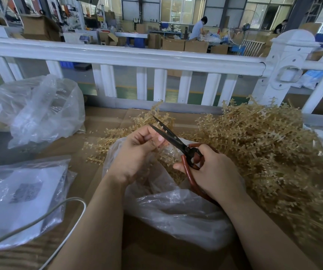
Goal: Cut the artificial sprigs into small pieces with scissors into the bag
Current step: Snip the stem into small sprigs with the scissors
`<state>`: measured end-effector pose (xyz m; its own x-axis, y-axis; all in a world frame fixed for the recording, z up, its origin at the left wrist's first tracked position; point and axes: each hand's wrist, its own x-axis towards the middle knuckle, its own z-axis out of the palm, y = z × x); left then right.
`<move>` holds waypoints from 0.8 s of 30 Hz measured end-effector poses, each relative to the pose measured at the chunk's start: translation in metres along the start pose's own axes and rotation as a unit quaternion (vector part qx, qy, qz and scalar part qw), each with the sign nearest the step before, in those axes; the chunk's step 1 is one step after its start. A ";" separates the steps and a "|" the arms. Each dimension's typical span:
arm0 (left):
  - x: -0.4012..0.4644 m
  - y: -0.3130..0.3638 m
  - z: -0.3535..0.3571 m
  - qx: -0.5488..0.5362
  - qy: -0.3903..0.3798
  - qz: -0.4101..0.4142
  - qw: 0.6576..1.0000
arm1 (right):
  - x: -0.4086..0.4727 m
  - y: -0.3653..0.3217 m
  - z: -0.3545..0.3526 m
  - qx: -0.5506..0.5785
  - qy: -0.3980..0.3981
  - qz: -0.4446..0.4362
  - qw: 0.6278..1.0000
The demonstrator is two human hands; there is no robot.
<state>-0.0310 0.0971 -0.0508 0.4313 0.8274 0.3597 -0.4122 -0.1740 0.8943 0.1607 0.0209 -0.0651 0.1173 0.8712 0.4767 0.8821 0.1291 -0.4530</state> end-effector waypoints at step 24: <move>-0.003 0.004 0.003 0.061 -0.007 0.011 0.998 | 0.001 0.002 0.002 -0.087 0.055 -0.036 0.994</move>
<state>-0.0318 0.0922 -0.0475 0.4343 0.8160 0.3816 -0.3212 -0.2555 0.9119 0.1620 0.0228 -0.0675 0.0919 0.8045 0.5868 0.9545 0.0967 -0.2820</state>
